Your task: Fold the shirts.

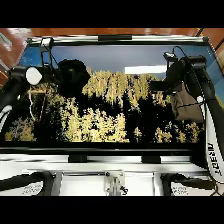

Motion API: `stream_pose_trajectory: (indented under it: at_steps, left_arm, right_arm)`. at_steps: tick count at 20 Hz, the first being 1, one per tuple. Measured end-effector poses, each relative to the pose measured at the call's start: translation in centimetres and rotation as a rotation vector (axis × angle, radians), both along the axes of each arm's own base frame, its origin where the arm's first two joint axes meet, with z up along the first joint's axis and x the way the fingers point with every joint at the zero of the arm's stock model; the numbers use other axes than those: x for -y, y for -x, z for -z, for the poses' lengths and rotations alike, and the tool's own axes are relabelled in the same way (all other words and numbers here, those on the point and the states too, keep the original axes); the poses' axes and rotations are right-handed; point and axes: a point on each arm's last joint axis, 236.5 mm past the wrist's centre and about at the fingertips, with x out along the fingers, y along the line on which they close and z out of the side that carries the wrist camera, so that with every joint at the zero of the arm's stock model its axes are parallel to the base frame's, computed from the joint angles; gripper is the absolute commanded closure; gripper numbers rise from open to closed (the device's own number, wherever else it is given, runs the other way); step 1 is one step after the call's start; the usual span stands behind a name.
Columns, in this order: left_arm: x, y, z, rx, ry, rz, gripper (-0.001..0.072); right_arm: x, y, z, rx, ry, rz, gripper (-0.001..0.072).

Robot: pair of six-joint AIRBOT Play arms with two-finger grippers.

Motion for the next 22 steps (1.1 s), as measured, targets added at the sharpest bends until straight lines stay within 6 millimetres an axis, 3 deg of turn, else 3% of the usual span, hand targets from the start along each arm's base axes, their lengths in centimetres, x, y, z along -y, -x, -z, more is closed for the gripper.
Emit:
stream_pose_trajectory:
  at_steps: [2,4,9,10,11,12,14,16,18,20,22]
  left_arm:
    - [-2.3,-2.8,1.7,-0.027,-0.004,-0.055,0.0031]
    - [-4.2,-5.0,4.9,-0.078,-0.003,-0.099,0.0031]
    - [-5.1,-7.1,12.3,-0.198,0.025,-0.134,0.0054]
    - [-5.1,-7.2,13.4,-0.214,0.027,-0.137,0.0243]
    - [-5.1,-7.3,14.2,-0.228,0.030,-0.142,0.0593]
    - [-5.2,-7.4,14.7,-0.235,0.031,-0.143,0.0670]
    - [-5.1,-7.5,14.7,-0.245,0.035,-0.142,0.0671]
    - [-4.4,-7.7,12.7,-0.222,0.036,-0.124,0.0671]
    - [-2.5,-8.2,7.4,-0.124,0.033,-0.067,0.0671]
    - [0.4,-7.5,-0.4,0.017,0.027,0.016,0.0671]
    - [3.9,-4.7,-9.5,0.182,0.041,0.105,0.0670]
  right_arm:
    - [-0.5,-0.4,-0.2,0.017,-0.023,0.003,0.0129]
    - [-0.9,-0.6,-0.3,0.027,-0.044,0.005,0.0129]
    - [-1.9,-0.6,-0.5,0.028,-0.089,0.005,0.0129]
    - [-2.0,-0.6,-0.5,0.027,-0.093,0.005,0.0129]
    - [-2.1,-0.6,-0.5,0.026,-0.095,0.004,0.0129]
    - [-2.1,-0.6,-0.5,0.025,-0.098,0.004,0.0129]
    - [-2.2,-0.5,-0.5,0.023,-0.099,0.004,0.0129]
    - [-2.2,-0.7,-0.5,0.031,-0.101,0.002,0.0129]
    - [-2.2,-0.8,-0.9,0.043,-0.099,-0.002,0.0129]
    - [-1.6,-0.6,-2.4,0.067,-0.075,-0.007,0.0129]
    - [0.1,-0.2,-5.2,0.116,-0.010,-0.005,0.0129]
